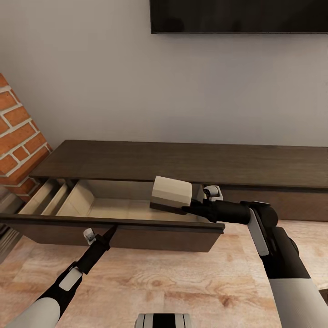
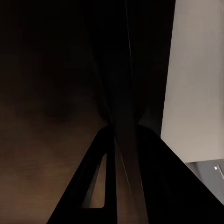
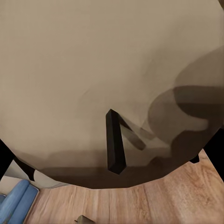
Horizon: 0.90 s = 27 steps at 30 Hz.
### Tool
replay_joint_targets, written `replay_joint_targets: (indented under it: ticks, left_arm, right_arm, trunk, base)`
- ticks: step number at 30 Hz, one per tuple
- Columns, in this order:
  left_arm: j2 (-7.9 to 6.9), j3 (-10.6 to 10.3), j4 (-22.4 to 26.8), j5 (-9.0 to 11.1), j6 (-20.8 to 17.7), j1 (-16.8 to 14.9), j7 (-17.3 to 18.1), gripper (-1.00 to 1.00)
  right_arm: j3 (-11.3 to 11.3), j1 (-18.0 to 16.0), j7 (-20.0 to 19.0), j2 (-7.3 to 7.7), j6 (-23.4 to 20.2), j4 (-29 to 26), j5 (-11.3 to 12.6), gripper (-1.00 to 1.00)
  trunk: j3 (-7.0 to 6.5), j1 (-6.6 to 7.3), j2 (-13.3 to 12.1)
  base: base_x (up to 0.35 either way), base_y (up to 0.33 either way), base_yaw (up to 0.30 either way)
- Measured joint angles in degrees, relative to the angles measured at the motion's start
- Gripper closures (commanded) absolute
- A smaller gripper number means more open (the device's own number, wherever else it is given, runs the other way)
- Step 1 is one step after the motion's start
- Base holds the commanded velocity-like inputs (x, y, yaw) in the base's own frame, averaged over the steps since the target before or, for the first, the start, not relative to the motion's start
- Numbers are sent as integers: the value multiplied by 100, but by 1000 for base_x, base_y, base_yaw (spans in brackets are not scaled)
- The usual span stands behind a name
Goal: Place each of the two pumpkins and all three candles from the living room inside a cabinet in the living room (use any cabinet), then make sure every cabinet is closed, and position the cauldron so it is next to a table in the living room.
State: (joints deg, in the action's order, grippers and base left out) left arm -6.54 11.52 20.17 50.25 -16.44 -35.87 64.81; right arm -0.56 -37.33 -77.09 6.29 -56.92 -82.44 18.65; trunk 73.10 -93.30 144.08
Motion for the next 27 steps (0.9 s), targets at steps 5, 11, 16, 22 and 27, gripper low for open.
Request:
replay_joint_targets:
  ticks: [5,11,16,22,27]
  left_arm:
    - [0,0,-2,0,3,0,3,100]
    - [0,4,6,-7,-2,-1,-6,100]
    - [0,14,6,-7,-1,-1,-8,100]
    - [0,10,1,7,-2,0,-6,100]
    - [0,10,1,5,-1,0,-6,100]
  right_arm:
    - [0,0,0,0,0,0,0,100]
    - [0,0,0,0,-1,0,-1,100]
    - [0,0,0,0,1,0,-3,100]
    - [0,0,0,0,0,0,0,100]
    - [0,0,0,0,0,0,0,100]
  trunk:
    - [0,0,0]
    - [0,-1,0]
    - [0,-2,0]
    - [0,0,0]
    - [0,0,0]
  base:
    - [-1,0,0]
    - [-18,0,0]
    - [-158,0,0]
    - [-52,0,0]
    - [-3,0,0]
